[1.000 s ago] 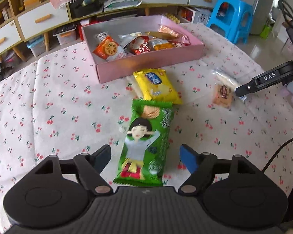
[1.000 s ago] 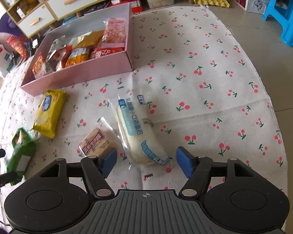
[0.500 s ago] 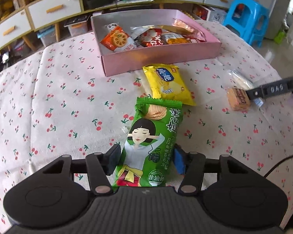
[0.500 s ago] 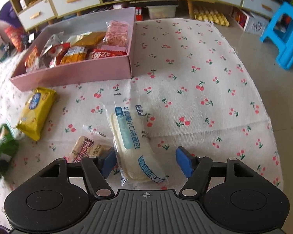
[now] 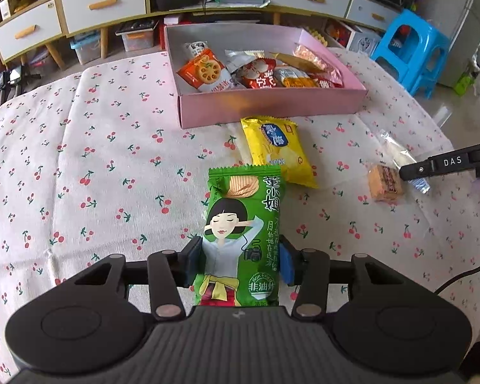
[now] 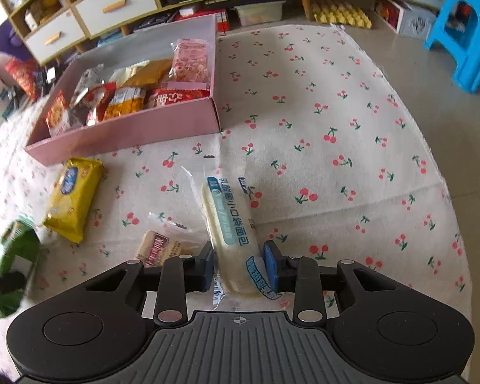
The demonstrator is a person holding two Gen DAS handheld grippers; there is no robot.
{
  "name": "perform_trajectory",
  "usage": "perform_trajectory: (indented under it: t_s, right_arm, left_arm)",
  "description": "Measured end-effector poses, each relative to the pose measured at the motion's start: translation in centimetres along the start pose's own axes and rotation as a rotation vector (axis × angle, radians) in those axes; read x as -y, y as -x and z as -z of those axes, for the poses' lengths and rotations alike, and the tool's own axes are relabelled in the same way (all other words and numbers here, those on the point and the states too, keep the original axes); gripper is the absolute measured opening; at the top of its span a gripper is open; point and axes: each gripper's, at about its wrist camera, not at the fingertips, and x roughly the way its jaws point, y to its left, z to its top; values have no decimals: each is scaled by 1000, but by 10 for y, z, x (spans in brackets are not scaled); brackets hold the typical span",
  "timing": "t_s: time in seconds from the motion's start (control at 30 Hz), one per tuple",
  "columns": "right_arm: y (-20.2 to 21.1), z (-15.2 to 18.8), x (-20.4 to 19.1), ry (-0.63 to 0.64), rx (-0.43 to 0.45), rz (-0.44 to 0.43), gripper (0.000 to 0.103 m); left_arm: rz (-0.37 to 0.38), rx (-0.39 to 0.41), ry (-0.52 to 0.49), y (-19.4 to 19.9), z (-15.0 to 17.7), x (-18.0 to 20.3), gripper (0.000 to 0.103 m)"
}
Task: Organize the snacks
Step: 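Carry both packets into the pink box and open both tools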
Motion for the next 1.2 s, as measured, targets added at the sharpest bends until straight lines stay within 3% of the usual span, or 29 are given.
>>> perform_trajectory:
  t_s: [0.73,1.2]
  right_arm:
    - [26,-10,10,-180,22,-172,27]
    - [34,-27,-4,-255,55,-258,27]
  left_arm:
    - [18,51,69,13,-10,-4,44]
    - [33,112,131,17,-32,3,44]
